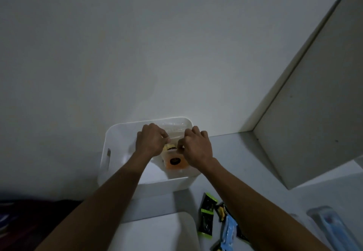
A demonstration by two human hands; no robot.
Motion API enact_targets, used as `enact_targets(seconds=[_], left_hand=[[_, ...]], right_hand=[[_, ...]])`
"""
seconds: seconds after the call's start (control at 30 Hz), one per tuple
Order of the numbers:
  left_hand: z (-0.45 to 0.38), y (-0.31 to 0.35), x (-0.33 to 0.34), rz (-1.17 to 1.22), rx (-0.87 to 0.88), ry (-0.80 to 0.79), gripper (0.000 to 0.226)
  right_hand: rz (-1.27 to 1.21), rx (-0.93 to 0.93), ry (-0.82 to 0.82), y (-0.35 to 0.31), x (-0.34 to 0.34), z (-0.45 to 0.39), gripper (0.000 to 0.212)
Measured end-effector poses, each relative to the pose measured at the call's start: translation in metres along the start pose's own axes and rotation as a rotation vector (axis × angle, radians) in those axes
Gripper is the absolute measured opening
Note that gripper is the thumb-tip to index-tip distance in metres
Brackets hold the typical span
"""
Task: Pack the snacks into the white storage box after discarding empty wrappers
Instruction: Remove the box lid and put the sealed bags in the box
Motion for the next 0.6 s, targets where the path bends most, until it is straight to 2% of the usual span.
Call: enact_targets(seconds=[0.23, 0.6], left_hand=[[-0.015, -0.001, 0.039, 0.005, 0.036, -0.015, 0.008], [-0.015, -0.008, 0.058, -0.020, 0.043, -0.065, 0.014]], right_hand=[[0.039, 0.077, 0.035, 0.021, 0.040, -0.009, 0.015], [0.130, 0.027, -0.075, 0.022, 0.054, -0.017, 0.020]])
Point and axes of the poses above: each hand's wrist, its own z-axis away from the middle knuckle, its own x-axis out of the palm, y = z × x, the point moved 8 cm from there along -z, towards the middle knuckle, and after that the axes turned 3 degrees about -y, right-handed, at the moved point
